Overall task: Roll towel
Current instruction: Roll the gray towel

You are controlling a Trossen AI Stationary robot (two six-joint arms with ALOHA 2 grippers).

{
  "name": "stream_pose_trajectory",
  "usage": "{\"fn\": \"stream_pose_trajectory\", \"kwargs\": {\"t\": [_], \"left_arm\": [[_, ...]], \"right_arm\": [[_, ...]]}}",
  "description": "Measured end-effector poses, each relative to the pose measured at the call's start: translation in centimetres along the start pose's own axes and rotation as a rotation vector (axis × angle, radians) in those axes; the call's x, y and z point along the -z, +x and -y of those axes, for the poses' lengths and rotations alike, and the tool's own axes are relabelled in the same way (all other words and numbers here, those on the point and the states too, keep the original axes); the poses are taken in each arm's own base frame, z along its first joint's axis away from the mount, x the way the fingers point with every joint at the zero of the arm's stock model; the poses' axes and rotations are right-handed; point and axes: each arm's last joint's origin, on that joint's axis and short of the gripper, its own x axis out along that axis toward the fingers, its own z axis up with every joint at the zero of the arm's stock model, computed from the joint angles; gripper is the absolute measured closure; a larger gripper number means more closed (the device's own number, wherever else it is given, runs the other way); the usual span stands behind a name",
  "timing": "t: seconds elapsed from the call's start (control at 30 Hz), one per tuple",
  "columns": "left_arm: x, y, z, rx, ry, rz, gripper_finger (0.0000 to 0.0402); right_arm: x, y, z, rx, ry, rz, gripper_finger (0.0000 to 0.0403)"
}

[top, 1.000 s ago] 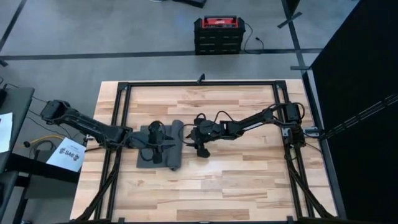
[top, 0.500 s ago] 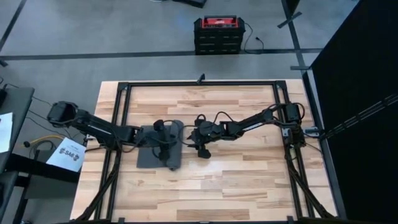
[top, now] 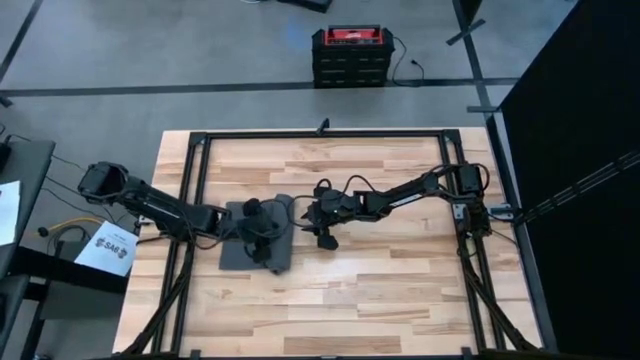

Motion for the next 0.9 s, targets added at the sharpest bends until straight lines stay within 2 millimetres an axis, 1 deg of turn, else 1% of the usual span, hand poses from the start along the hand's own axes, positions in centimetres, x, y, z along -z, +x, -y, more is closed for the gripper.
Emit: {"fn": "stream_pose_trajectory", "kwargs": {"t": [0.13, 0.23, 0.3, 0.4, 0.53, 0.6, 0.73, 0.9], "left_arm": [[0.5, 0.0, 0.7, 0.019, -0.024, -0.021, 0.0283], [0.8, -0.2, 1.2, 0.033, -0.039, -0.034, 0.0283], [1.2, -0.3, 1.3, 0.027, -0.052, -0.062, 0.0283], [1.7, -0.1, 1.2, -0.002, -0.091, -0.098, 0.0283], [2.6, 0.5, 1.1, -0.03, -0.145, -0.129, 0.0283], [3.1, 0.7, 1.0, -0.041, -0.167, -0.134, 0.0283], [3.8, 0.9, 1.1, -0.06, -0.166, -0.151, 0.0283], [3.9, 0.9, 1.1, -0.062, -0.163, -0.156, 0.0283]], "right_arm": [[0.1, 0.0, 0.0, -0.001, -0.017, -0.012, 0.0233], [1.0, 0.5, -0.2, -0.011, -0.075, -0.06, 0.0233], [1.8, 1.3, -0.4, -0.016, -0.077, -0.082, 0.0233], [2.4, 2.7, -0.4, -0.024, -0.076, -0.099, 0.0233], [2.0, 4.7, -0.2, -0.023, -0.074, -0.075, 0.0233], [1.8, 5.3, 0.1, -0.022, -0.072, -0.065, 0.0233], [1.3, 5.3, 0.4, -0.016, -0.097, -0.06, 0.0233], [-0.1, 4.1, 1.2, 0.029, -0.152, -0.044, 0.024]]}}
